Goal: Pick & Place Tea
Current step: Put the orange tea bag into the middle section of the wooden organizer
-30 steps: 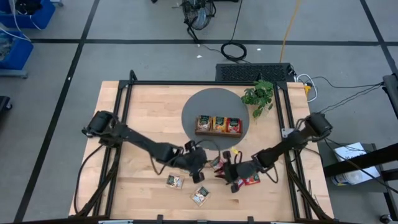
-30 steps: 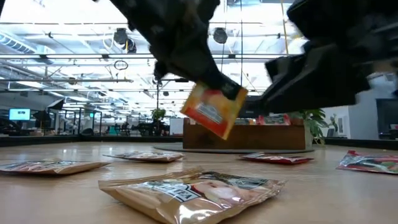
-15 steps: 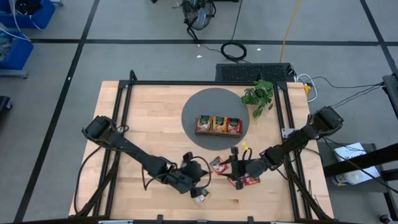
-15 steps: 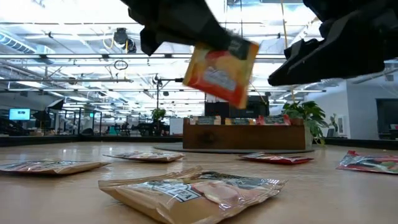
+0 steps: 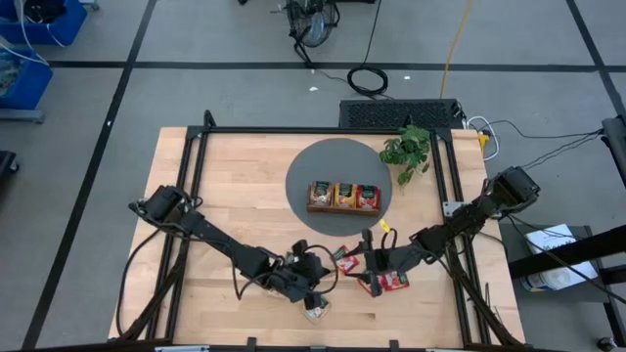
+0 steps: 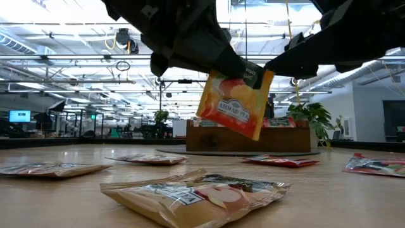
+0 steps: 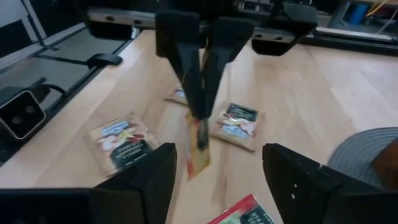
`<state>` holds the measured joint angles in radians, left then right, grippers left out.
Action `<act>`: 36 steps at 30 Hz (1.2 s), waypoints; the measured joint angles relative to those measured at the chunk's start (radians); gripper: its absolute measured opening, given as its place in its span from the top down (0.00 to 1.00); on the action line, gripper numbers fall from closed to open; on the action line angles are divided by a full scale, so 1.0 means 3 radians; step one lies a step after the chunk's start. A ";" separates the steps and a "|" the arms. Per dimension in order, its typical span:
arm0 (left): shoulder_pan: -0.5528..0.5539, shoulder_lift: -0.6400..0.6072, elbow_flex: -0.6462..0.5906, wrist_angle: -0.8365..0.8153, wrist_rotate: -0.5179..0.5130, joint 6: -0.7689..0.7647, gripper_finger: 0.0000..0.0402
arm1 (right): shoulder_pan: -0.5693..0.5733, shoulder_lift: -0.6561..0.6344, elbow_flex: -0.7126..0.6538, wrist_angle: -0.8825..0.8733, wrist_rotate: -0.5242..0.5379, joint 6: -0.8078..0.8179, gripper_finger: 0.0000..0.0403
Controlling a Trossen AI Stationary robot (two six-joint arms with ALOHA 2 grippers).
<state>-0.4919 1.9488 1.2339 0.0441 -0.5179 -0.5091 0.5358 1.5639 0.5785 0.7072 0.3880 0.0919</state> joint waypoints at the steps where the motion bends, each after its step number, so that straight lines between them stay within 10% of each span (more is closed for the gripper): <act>1: 0.0005 0.0002 -0.0001 0.0038 0.0012 0.0013 1.00 | -0.0013 0.0000 0.0000 -0.0002 -0.0002 0.0000 0.46; 28: 0.0189 0.0002 0.0000 0.0118 0.0185 0.0140 1.00 | -0.0436 0.0178 0.0005 0.0145 -0.0695 0.0185 0.47; 36: 0.0221 0.0018 0.0000 0.0126 0.0244 0.0151 1.00 | -0.0455 0.0344 0.0005 0.0448 -0.0748 0.0062 0.73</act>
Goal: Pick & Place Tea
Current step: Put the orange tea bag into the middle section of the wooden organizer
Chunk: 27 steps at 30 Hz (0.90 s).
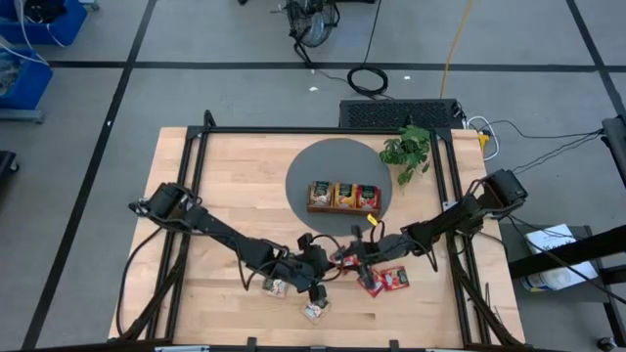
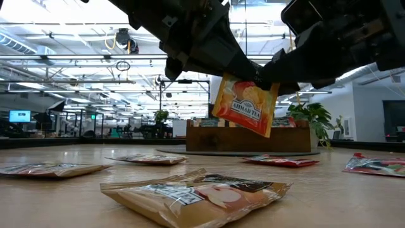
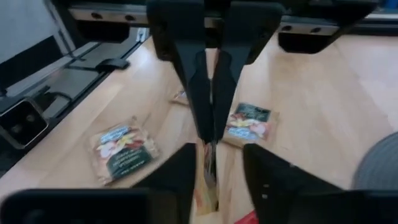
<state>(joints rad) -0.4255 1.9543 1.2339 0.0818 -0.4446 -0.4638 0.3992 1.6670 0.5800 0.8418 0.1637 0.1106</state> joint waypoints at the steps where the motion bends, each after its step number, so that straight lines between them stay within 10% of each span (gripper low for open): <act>1: 0.0000 0.0003 0.0000 -0.0012 0.0001 0.0006 1.00 | -0.0001 0.0001 0.0000 -0.0014 -0.0069 -0.0007 0.78; 6: -0.0001 0.0029 0.0000 -0.0001 0.0013 0.0025 1.00 | -0.0019 0.0001 0.0000 -0.0039 -0.0204 -0.0061 0.98; 27: -0.0082 -0.0036 0.0000 -0.0041 0.0314 0.0016 0.68 | -0.0056 -0.0234 0.0004 -0.0656 -0.0089 -0.0069 1.00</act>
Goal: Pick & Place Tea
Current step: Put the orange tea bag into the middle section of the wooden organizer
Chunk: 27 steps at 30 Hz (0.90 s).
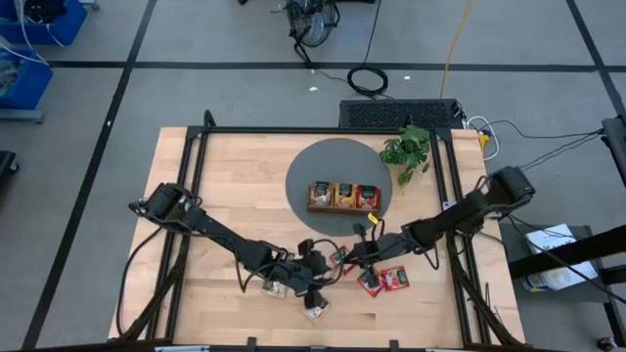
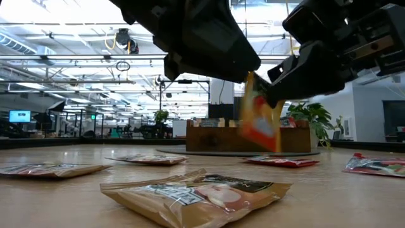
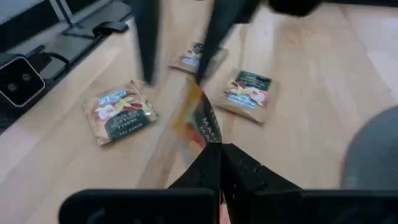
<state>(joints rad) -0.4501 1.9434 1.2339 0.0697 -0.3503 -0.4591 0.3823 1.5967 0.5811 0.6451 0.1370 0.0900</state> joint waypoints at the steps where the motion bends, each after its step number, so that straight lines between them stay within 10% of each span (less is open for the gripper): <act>1: -0.0026 0.0000 0.0000 -0.0001 0.0086 0.0002 0.67 | -0.0007 -0.0103 0.0006 -0.0181 0.0051 -0.0004 1.00; 15: -0.0624 0.0173 0.0000 0.0119 -0.0678 0.0342 0.65 | -0.0716 -0.1078 0.1021 -0.2987 0.0580 -0.0540 1.00; 27: -0.0626 0.0173 -0.0001 -0.0067 -0.0674 0.0309 0.65 | -0.1577 -0.0435 0.1263 -0.3232 0.0236 -0.0718 1.00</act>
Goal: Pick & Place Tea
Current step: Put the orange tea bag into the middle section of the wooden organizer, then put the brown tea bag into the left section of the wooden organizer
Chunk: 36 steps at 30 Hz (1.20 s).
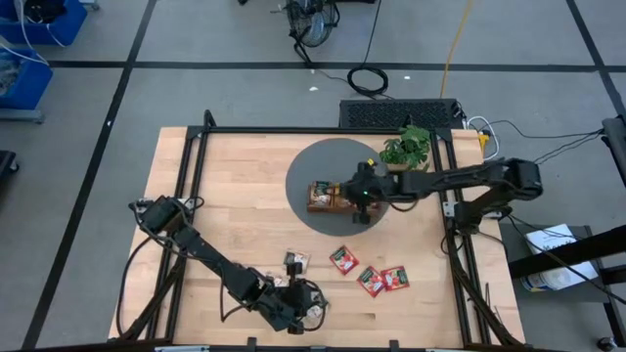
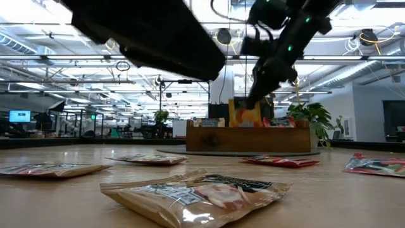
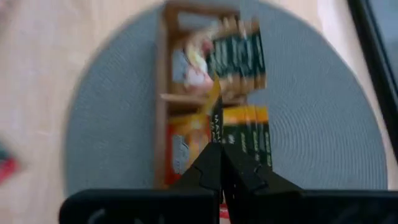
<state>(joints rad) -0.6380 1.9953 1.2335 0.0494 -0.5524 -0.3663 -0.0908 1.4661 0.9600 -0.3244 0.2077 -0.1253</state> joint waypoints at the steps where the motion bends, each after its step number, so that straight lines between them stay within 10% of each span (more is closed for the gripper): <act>1: 0.0000 0.0000 0.0000 -0.0029 0.0001 -0.0007 0.65 | -0.0031 0.0047 0.0000 0.0002 0.0000 0.0000 1.00; 16: -0.0004 0.0000 0.0000 -0.0082 0.0001 -0.0017 0.65 | -0.0155 0.0233 -0.0022 0.0088 -0.0131 -0.0059 0.99; 27: 0.0000 -0.0001 0.0000 -0.0106 -0.0026 -0.0027 0.65 | -0.0146 0.0196 -0.0087 0.0194 -0.0060 -0.0047 0.74; 36: -0.0117 -0.0457 0.0001 -0.1365 -0.0885 -0.1171 0.65 | 0.0367 -0.0142 -0.0094 0.0402 -0.0003 -0.0091 0.59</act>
<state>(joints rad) -0.6732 1.8582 1.2339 -0.3601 -0.8180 -0.7175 0.0192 1.4233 0.9317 -0.2039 0.2067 -0.1525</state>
